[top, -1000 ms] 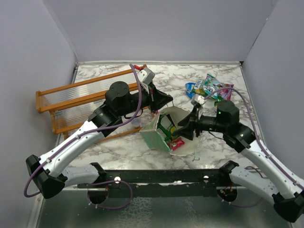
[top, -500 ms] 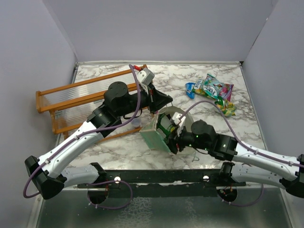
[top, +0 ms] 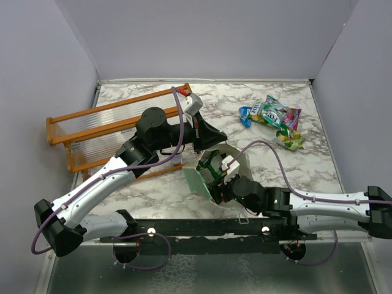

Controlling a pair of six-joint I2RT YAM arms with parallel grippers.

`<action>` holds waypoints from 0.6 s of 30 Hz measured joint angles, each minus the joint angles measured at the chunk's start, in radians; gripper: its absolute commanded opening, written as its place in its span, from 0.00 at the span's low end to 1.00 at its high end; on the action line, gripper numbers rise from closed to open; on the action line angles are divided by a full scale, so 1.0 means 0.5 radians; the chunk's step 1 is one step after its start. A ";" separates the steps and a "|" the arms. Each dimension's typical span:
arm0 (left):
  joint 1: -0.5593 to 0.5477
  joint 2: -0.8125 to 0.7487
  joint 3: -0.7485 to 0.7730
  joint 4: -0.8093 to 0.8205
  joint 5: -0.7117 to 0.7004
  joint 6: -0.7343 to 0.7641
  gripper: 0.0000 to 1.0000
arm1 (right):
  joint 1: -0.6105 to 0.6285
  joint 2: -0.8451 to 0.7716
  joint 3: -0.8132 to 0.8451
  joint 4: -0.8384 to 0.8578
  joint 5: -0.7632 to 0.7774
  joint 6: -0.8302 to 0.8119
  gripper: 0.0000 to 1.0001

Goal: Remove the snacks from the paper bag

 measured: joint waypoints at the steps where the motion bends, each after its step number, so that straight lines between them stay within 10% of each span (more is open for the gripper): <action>1: 0.000 0.001 0.000 0.003 0.023 -0.002 0.00 | 0.000 -0.015 -0.014 -0.002 0.061 0.016 0.67; 18: 0.000 0.056 -0.001 0.145 0.123 -0.095 0.00 | -0.071 0.247 0.156 -0.150 0.474 0.102 0.78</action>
